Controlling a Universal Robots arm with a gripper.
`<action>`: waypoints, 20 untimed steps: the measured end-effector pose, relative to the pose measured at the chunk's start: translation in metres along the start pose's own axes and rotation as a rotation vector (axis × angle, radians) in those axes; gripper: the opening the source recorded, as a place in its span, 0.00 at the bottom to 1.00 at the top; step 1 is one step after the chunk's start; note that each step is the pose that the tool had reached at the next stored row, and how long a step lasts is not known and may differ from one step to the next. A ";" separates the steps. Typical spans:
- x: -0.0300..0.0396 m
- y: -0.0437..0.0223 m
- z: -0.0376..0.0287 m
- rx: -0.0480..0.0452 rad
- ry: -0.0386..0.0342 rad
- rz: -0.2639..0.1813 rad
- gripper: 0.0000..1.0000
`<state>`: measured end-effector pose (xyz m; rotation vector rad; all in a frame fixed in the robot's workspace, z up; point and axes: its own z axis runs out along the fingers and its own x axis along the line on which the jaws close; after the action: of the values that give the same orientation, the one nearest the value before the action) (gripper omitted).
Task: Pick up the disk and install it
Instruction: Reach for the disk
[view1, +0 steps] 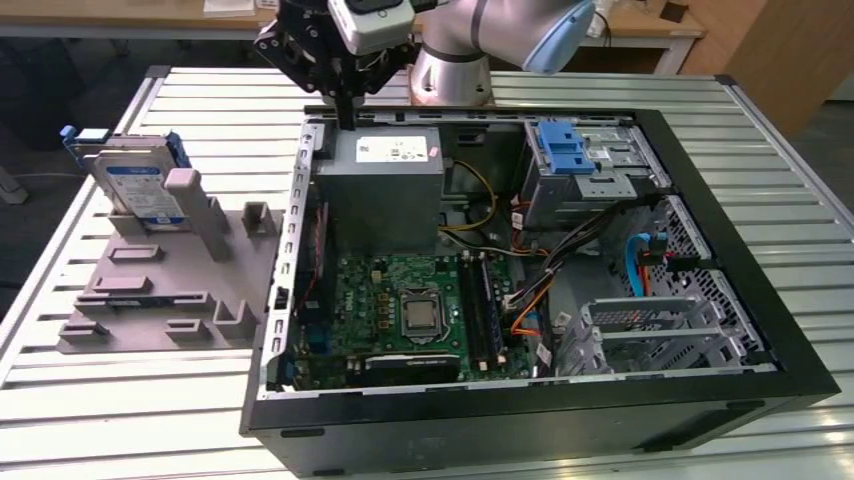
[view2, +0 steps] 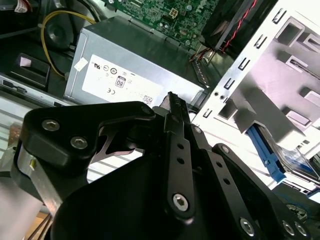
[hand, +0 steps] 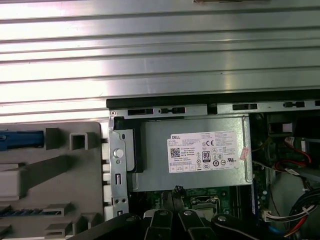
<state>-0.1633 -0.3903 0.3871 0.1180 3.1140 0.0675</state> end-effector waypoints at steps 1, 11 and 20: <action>0.0003 0.0000 0.0001 0.0000 0.0001 0.000 0.11; 0.0031 -0.0003 0.0012 0.0000 0.0009 0.000 0.11; 0.0057 -0.0005 0.0022 0.0000 0.0016 0.000 0.11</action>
<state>-0.1690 -0.3903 0.3848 0.1182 3.1156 0.0675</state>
